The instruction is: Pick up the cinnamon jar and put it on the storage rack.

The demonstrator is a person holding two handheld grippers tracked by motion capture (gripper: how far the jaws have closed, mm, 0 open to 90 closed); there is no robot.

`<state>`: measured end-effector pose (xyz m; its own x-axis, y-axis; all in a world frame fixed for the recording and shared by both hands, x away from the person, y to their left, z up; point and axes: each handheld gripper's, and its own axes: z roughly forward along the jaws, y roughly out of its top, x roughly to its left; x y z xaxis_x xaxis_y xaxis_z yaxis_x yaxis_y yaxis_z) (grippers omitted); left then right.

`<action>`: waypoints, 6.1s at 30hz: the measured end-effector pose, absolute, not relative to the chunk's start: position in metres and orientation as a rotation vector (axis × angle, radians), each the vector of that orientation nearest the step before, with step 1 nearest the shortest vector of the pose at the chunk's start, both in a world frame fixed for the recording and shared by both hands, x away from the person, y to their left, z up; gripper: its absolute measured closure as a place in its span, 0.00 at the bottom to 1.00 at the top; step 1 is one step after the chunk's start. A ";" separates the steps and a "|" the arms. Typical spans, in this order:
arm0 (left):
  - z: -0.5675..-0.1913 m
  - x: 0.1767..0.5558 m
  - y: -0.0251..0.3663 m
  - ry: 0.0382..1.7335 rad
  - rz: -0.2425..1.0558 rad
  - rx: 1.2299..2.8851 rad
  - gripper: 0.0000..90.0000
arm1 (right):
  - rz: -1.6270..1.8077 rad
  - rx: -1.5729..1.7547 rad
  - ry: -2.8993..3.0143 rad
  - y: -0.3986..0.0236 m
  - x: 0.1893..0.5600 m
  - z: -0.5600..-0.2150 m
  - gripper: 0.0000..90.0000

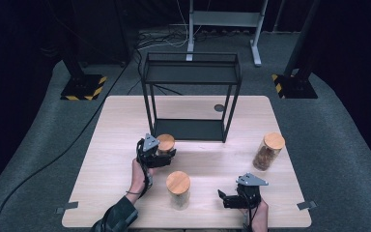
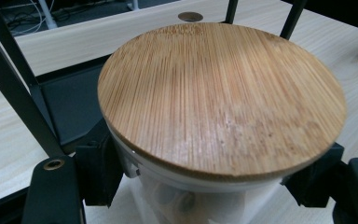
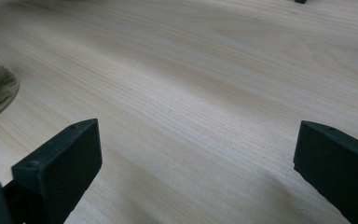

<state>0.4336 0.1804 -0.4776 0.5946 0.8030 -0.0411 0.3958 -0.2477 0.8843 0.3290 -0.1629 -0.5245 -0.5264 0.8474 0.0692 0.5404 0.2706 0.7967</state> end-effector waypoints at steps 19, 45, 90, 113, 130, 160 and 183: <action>-0.479 0.443 0.172 0.971 0.510 1.868 0.28 | 1.138 1.268 2.170 -0.163 0.329 -0.524 0.00; -0.476 0.457 0.164 0.953 0.528 1.880 0.28 | 1.133 1.276 2.161 -0.163 0.329 -0.525 0.00; -0.469 0.485 0.156 0.972 0.517 1.862 0.28 | 1.137 1.272 2.154 -0.164 0.329 -0.524 0.00; -0.464 0.501 0.154 1.001 0.526 1.855 0.28 | 1.138 1.273 2.155 -0.164 0.329 -0.524 0.00; -0.463 0.514 0.153 1.023 0.545 1.856 0.28 | 1.140 1.271 2.155 -0.164 0.329 -0.524 0.00; -0.472 0.534 0.146 1.075 0.627 1.859 0.28 | 1.143 1.268 2.155 -0.164 0.329 -0.524 0.01; -0.487 0.549 0.140 1.135 0.678 1.865 0.28 | 1.147 1.266 2.155 -0.164 0.328 -0.524 0.01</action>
<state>0.5489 0.1399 -0.4874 0.4463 0.8945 0.0253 0.4468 -0.2472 0.8598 0.3284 -0.1639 -0.5242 -0.5165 0.8534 0.0702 0.5348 0.2575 0.8048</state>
